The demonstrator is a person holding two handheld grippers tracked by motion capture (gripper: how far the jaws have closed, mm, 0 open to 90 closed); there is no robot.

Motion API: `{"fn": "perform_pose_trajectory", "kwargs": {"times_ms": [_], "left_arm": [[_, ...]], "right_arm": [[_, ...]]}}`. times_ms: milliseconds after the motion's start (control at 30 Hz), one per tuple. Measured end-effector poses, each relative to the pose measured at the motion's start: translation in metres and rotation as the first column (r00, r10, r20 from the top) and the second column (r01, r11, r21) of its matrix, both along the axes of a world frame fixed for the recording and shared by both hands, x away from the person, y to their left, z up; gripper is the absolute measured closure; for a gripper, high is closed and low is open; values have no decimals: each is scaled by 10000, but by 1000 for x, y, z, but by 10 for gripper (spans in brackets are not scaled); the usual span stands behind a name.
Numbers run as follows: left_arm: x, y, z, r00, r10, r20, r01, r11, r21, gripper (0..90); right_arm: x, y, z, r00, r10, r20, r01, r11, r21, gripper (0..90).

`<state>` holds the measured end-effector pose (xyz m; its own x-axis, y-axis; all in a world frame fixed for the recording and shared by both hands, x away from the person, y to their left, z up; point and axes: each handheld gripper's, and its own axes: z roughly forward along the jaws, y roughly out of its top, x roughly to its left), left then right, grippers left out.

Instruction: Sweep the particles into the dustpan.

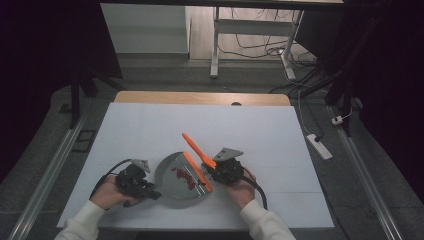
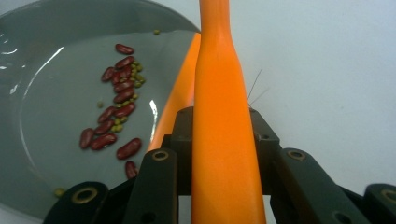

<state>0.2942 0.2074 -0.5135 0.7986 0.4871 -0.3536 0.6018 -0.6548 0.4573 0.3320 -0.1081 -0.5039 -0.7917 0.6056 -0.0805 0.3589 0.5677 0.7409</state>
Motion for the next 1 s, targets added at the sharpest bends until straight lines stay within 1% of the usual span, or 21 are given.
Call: {"fn": "perform_pose_trajectory", "kwargs": {"times_ms": [33, 200, 267, 333, 367, 400, 433, 500, 533, 567, 633, 767, 833, 1000], "left_arm": [[0, 0, 0, 10000, 0, -4, 0, 10000, -7, 617], [1, 0, -1, 10000, -26, -34, 26, 10000, -8, 617], [1, 0, -1, 10000, -53, -49, 53, 10000, -1, 617], [1, 0, -1, 10000, -30, -60, 30, 10000, -12, 617], [1, 0, -2, 10000, -44, -71, 44, 10000, -16, 617], [1, 0, -2, 10000, -50, -71, 50, 10000, -6, 617], [1, 0, -2, 10000, -66, -65, 67, 10000, 10, 617], [1, 0, -2, 10000, -59, -58, 59, 10000, -4, 617], [1, 0, -2, 10000, -60, -74, 60, 10000, -30, 617], [1, 0, -2, 9999, -65, -77, 65, 10000, -31, 617], [1, 0, -2, 9999, -92, -87, 92, 10000, 2, 617], [2, 0, -3, 9998, -135, -128, 135, 9999, 26, 617], [2, 0, -3, 9999, -96, -130, 96, 10000, -3, 617], [2, 2, -3, 9999, -88, -75, 87, 9999, -99, 617]], "right_arm": [[-2, 1, 0, 10000, 59, 58, -59, 10000, -61, 697], [-7, 7, 0, 9997, 224, -102, -222, 9996, 179, 698], [-9, 10, 0, 9990, 299, -331, -283, 9984, 486, 698], [-11, 14, 1, 9991, 285, -311, -264, 9974, 665, 698], [-12, 16, 2, 9983, 398, -433, -355, 9947, 967, 700], [-13, 17, 4, 9959, 610, -673, -516, 9896, 1339, 701], [-14, 19, 5, 9936, 807, -787, -678, 9857, 1544, 701], [-18, 22, 9, 9943, 961, -472, -886, 9861, 1403, 701], [-18, 21, 12, 9948, 986, -250, -940, 9852, 1436, 701], [-17, 18, 14, 9957, 926, -83, -903, 9845, 1505, 701], [-14, 10, 20, 9983, 569, 114, -580, 9844, 1659, 701], [-5, -11, 24, 9994, -145, 311, 94, 9872, 1594, 701], [0, -19, 25, 9987, -411, 306, 355, 9854, 1666, 701], [8, -33, 25, 9964, -808, 266, 753, 9834, 1648, 701]]}}
